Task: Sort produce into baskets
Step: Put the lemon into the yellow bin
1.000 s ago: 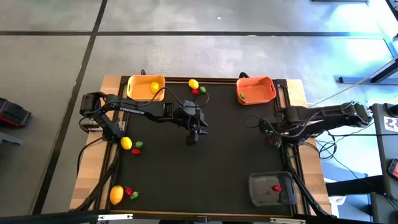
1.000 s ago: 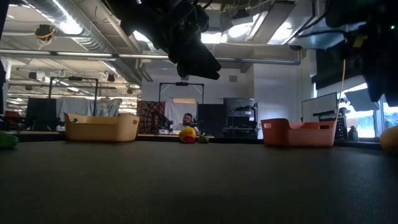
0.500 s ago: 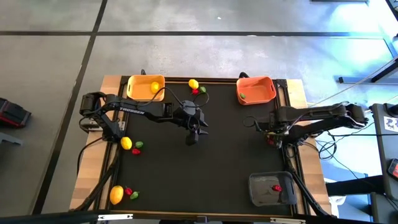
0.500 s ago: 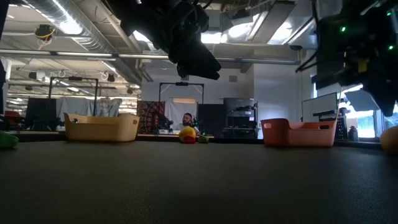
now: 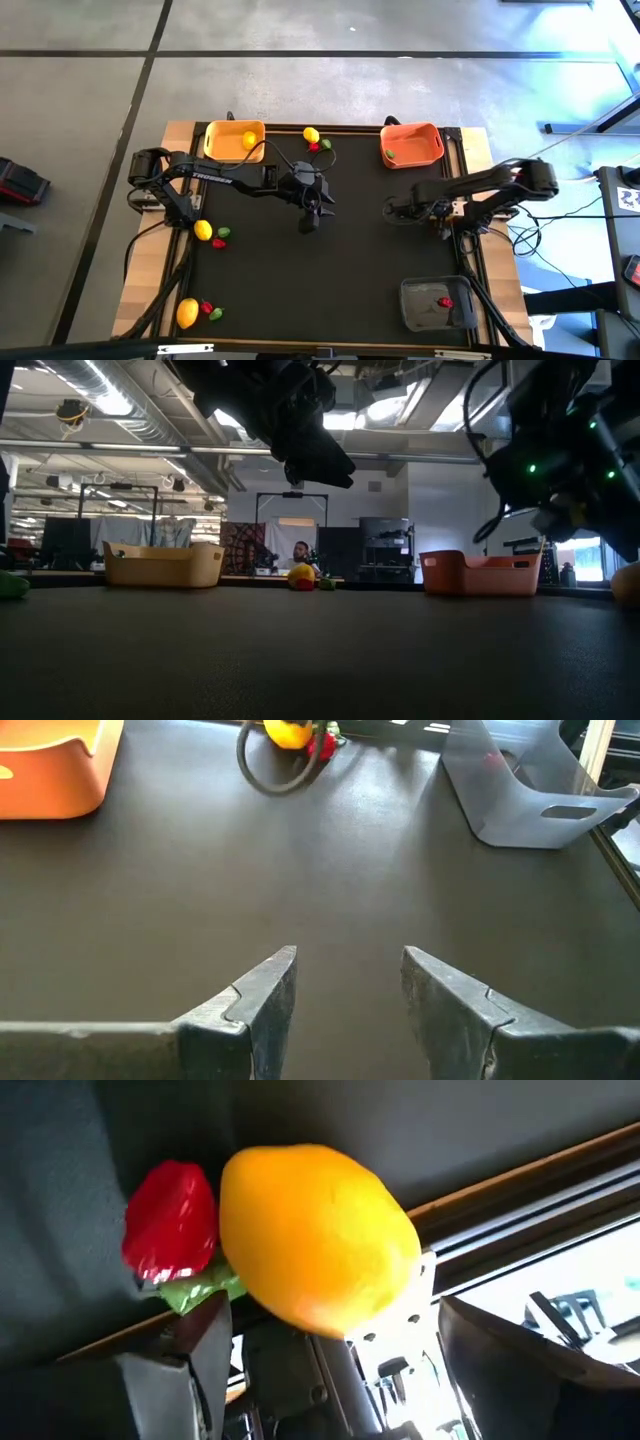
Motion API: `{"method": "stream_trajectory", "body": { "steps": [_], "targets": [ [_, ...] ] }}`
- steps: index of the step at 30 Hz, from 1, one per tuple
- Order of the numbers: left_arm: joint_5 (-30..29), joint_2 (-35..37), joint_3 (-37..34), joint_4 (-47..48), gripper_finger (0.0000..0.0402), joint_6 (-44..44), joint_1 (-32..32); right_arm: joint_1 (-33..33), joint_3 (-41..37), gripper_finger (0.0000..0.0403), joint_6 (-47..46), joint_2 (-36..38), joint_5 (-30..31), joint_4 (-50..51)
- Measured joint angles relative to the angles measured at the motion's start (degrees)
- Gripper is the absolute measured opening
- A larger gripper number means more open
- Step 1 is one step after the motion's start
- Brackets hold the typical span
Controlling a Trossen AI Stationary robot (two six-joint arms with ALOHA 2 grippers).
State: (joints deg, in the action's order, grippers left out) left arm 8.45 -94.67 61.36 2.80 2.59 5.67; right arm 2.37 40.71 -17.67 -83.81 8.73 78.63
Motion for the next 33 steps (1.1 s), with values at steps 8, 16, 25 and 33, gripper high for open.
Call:
{"method": "stream_trajectory", "body": {
  "steps": [8, 16, 25, 33],
  "targets": [
    [0.0, 0.0, 0.0, 0.0, 0.0175, 0.0, 0.0, 0.0, 0.0, 0.0268, -0.3, -7.8, 2.2, -2.5],
    [0.0, 0.0, 0.0, 0.0, 0.0175, 0.0, 0.0, 0.0, 0.6, 0.0173, -0.2, -8.9, 3.3, -2.8],
    [0.0, 0.0, 0.0, 0.0, 0.0175, -1.2, -0.1, -0.1, 2.8, 0.0133, -1.6, -5.9, 7.6, -0.2],
    [0.0, 2.2, 0.0, 2.1, 0.0175, 0.9, -0.1, -0.2, 8.5, 0.0132, -3.8, 2.2, 9.4, -0.1]
  ]
}}
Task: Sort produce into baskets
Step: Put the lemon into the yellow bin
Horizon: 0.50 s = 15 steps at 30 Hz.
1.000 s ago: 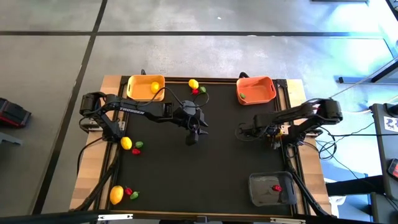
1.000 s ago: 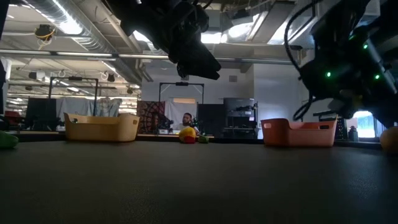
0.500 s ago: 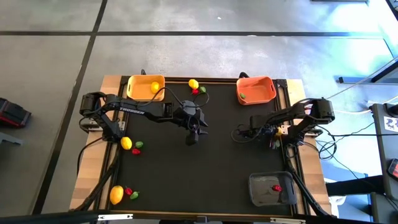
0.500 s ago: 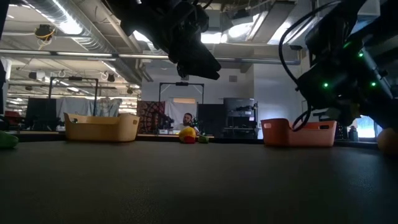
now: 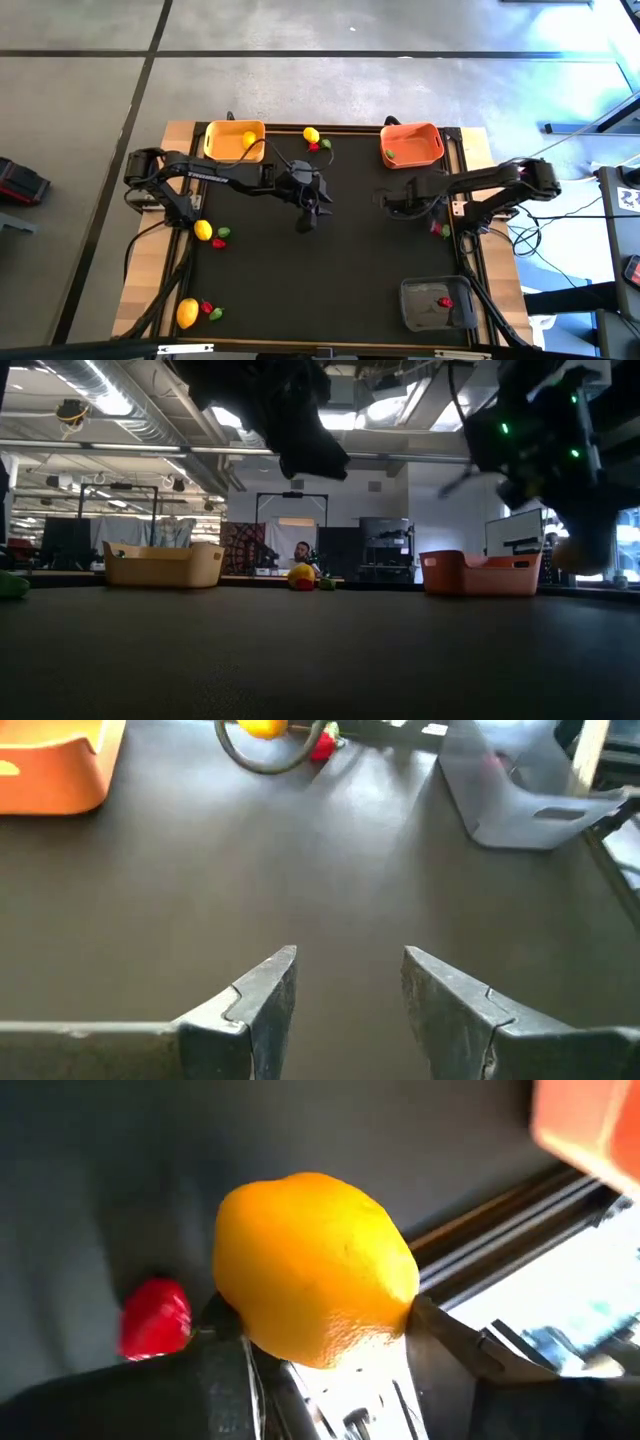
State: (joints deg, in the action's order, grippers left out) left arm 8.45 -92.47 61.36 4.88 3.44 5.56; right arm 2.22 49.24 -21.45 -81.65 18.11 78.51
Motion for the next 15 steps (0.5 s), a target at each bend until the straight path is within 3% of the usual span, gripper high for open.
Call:
{"method": "stream_trajectory", "body": {
  "steps": [8, 15],
  "targets": [
    [-0.6, 6.3, 0.0, 1.4, 0.0175, -1.6, -1.5, 0.0, 2.5, 0.0131, -0.6, 8.2, -2.7, -17.3],
    [-7.5, 9.3, 0.1, 1.8, 0.0175, -10.3, -5.8, 0.0, 2.5, 0.0131, 5.9, 9.4, -4.9, -35.9]
  ]
}}
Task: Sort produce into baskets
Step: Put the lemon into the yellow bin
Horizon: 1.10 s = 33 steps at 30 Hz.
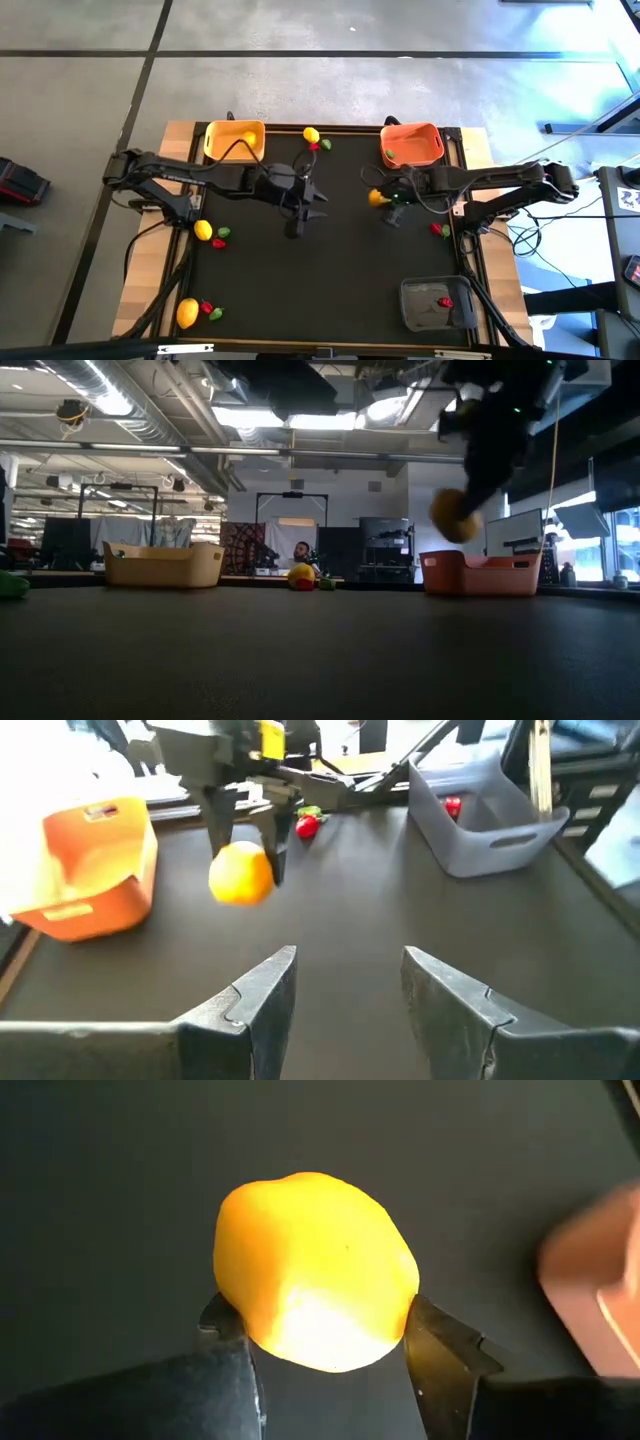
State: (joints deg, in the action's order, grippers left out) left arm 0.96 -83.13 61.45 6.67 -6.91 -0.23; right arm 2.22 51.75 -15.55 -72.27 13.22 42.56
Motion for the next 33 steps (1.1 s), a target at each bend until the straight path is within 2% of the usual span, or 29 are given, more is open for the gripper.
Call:
{"method": "stream_trajectory", "body": {
  "steps": [6, 13, 17, 20, 27, 33],
  "targets": [
    [-0.9, -0.3, 0.0, 0.0, 0.0175, -1.8, -1.3, 0.0, 0.0, 0.0131, 4.3, -0.3, -1.2, -12.7],
    [-0.9, -0.3, 0.0, -1.5, 0.0175, 0.1, -1.2, 0.0, 0.0, 0.0131, 8.0, -0.3, -1.3, -20.7],
    [-0.9, -0.3, 0.0, -3.4, 0.0177, -3.2, -1.2, 0.0, 0.0, 0.0131, 8.9, -0.3, -2.5, -23.4],
    [-0.9, -0.3, 0.0, -3.5, 0.0193, -4.4, -1.2, 0.0, 0.0, 0.0131, 9.9, -0.3, -3.9, -25.0],
    [-1.7, -0.4, -0.1, -6.4, 0.0262, 0.0, 0.2, 0.0, 0.0, 0.0131, 10.1, -0.6, -7.0, -30.0],
    [-4.7, -1.4, -0.1, -8.8, 0.0273, 2.3, 0.8, -0.8, -0.1, 0.0131, 10.3, -2.3, -8.7, -34.9]
  ]
}}
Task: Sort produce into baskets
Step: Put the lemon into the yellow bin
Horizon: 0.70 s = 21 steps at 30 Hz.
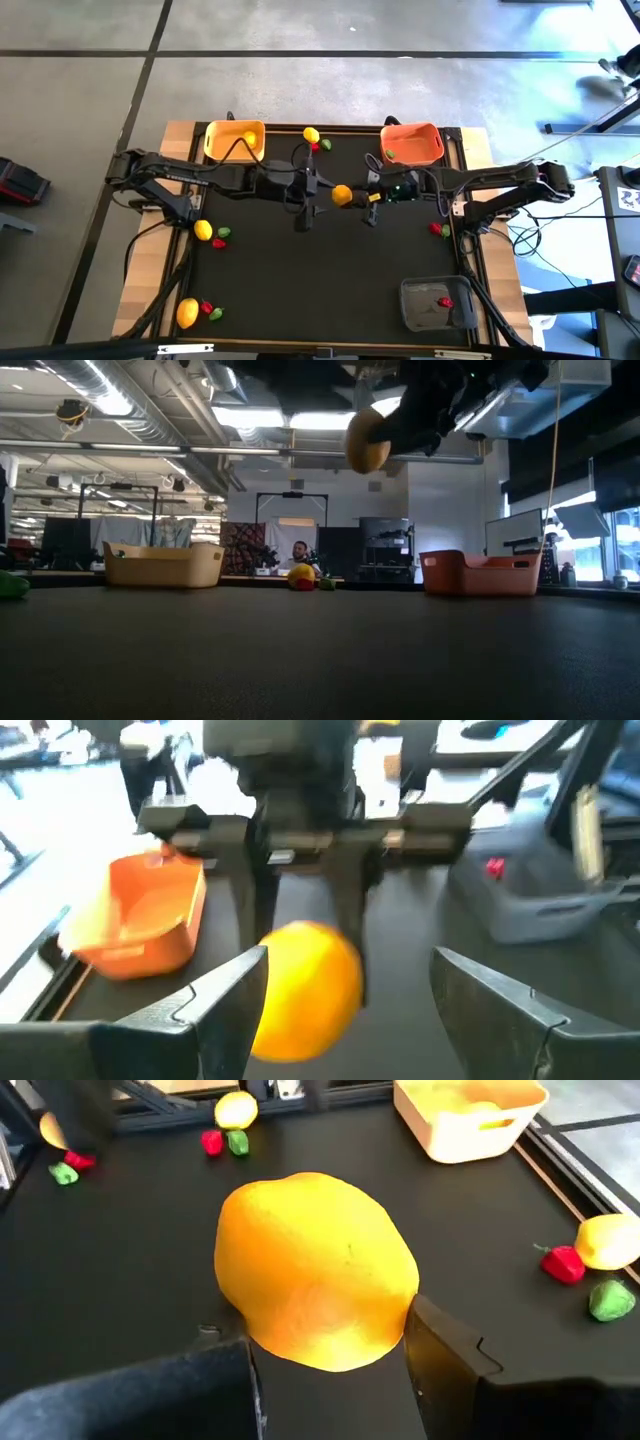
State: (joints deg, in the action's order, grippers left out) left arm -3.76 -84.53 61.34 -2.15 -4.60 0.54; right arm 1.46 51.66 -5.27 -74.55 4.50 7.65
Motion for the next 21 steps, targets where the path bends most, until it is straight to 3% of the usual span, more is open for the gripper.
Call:
{"method": "stream_trajectory", "body": {
  "steps": [9, 21],
  "targets": [
    [-0.9, -3.9, 0.0, -0.9, 0.0267, 1.0, 0.7, -2.2, -0.1, 0.0131, 1.9, -0.7, 2.1, -3.8],
    [-1.0, -3.9, 0.0, -0.3, 0.0253, 0.0, 0.7, -2.2, -0.1, 0.0131, 1.9, -2.0, 2.5, -5.8]
  ]
}}
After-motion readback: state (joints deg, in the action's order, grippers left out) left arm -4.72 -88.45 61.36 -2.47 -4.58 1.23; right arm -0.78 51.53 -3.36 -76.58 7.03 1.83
